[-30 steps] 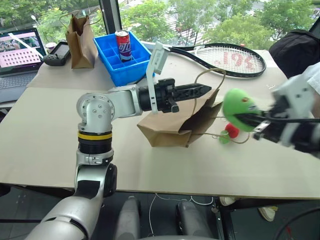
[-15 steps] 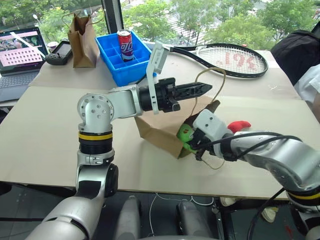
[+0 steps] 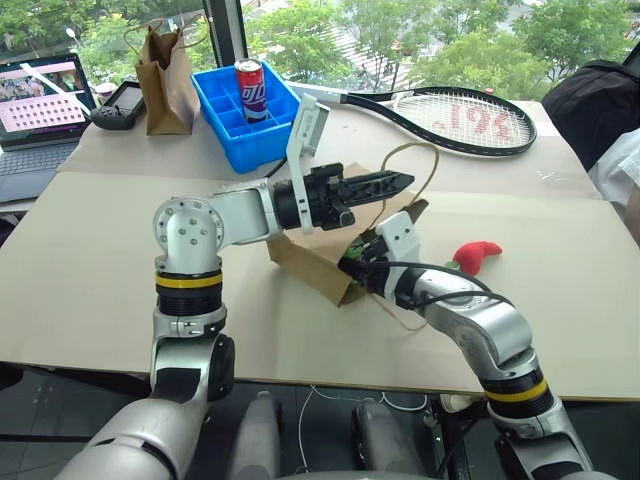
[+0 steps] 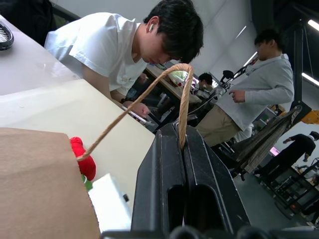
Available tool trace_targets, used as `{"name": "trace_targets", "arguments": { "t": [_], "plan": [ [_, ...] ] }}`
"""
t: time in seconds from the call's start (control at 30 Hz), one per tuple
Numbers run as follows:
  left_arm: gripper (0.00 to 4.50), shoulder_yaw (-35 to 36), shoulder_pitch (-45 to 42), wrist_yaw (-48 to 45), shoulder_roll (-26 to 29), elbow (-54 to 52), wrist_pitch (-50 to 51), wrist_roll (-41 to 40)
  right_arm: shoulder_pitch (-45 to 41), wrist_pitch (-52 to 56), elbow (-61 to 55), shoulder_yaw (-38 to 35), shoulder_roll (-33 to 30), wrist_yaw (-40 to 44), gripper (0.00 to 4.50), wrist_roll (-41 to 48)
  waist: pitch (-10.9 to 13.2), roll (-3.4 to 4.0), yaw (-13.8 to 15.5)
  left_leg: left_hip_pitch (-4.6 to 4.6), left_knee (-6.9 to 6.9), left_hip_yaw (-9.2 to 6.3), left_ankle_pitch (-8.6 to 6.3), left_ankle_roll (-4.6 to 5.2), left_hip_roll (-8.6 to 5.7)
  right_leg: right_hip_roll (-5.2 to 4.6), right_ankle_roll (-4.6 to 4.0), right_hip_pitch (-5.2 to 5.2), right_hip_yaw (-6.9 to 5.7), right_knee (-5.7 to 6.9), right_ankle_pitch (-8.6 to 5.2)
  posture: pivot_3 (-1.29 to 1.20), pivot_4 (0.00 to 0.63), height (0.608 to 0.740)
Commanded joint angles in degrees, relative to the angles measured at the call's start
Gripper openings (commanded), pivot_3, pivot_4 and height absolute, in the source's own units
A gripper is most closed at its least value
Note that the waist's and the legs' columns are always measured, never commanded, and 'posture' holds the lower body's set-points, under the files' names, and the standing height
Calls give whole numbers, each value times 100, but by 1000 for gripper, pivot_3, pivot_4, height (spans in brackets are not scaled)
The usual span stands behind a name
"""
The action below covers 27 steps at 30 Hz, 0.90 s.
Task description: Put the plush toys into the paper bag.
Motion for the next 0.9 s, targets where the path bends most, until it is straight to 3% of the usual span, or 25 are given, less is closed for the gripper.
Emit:
{"name": "trace_targets", "arguments": {
  "t": [0.03, 0.1, 0.23, 0.43, 0.57, 0.77, 0.8, 0.9],
  "plan": [
    [0, -61, 41, -79, 83, -238, -159, 6, 156, 6, -520, -381, -116, 78, 3836, 65, 0, 0, -1, 0, 0, 0, 0, 0, 0, 0, 0, -1, 0, 0, 0, 0, 150, 656],
    [0, -127, 88, -141, 146, -240, -203, 73, 301, 196, -799, -654, -303, 216, 4403, 282, 0, 0, 0, -1, 0, 0, 0, 0, 0, 0, 0, -1, 1, 0, 0, 0, 150, 656],
    [0, -311, 249, -284, 289, -202, -379, 291, 628, 449, -1161, -1296, -722, 443, 4403, 615, 0, 0, 5, -1, 0, 0, 0, 0, -1, -1, 0, 0, 0, 0, 0, 0, 150, 656],
    [0, -522, 496, -505, 430, -217, -546, 519, 1263, 635, -1019, -3003, -1399, 650, 4403, 1061, 1, -2, 20, -2, 0, 0, 0, 0, -3, -3, -1, 2, 0, -2, -1, 0, 150, 656],
    [0, -533, 508, -540, 401, -239, -545, 534, 1152, 389, -349, -3011, -1678, 469, 4403, 520, 1, -2, -6, 2, 0, 0, 0, 1, -3, -2, -2, 2, 3, -2, -1, 0, 150, 656],
    [0, -566, 487, -560, 353, -253, -566, 561, 700, -78, 764, -2327, -1314, 121, 4403, -232, 1, -1, -61, 6, -2, 0, 3, 6, -3, 1, -4, 0, 5, 1, -3, 0, 150, 656],
    [0, -560, 489, -559, 359, -262, -572, 562, 721, -116, 901, -2221, -1265, 107, 3896, -339, 0, -1, -60, 6, -3, 0, 3, 6, -3, 1, -4, 1, 5, 1, -3, 0, 150, 656],
    [0, -548, 502, -547, 379, -275, -595, 573, 856, -210, 1058, -2159, -1189, 137, 3066, -490, 1, 0, -31, 1, -3, 0, 3, 6, -6, -2, -2, 0, 6, 0, -4, 0, 150, 656]
  ]
}}
